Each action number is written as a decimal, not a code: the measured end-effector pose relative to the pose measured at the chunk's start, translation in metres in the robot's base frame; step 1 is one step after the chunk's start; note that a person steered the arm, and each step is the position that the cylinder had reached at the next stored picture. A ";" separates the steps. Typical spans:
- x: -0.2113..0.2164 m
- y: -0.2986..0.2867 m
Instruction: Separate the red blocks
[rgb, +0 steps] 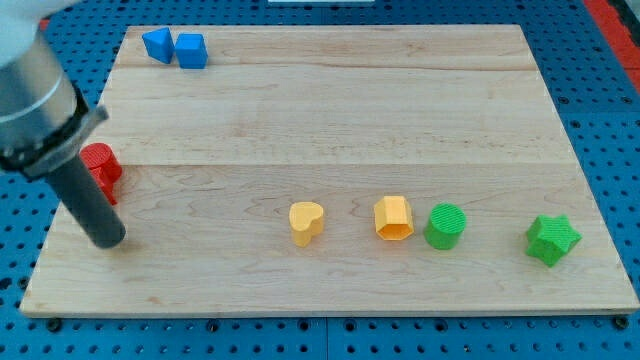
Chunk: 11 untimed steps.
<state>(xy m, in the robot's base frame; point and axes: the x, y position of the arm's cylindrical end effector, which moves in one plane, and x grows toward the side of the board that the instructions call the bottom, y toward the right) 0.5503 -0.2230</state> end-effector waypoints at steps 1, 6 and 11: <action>-0.027 -0.070; -0.054 -0.079; 0.008 0.034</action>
<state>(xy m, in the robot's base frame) 0.5587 -0.1894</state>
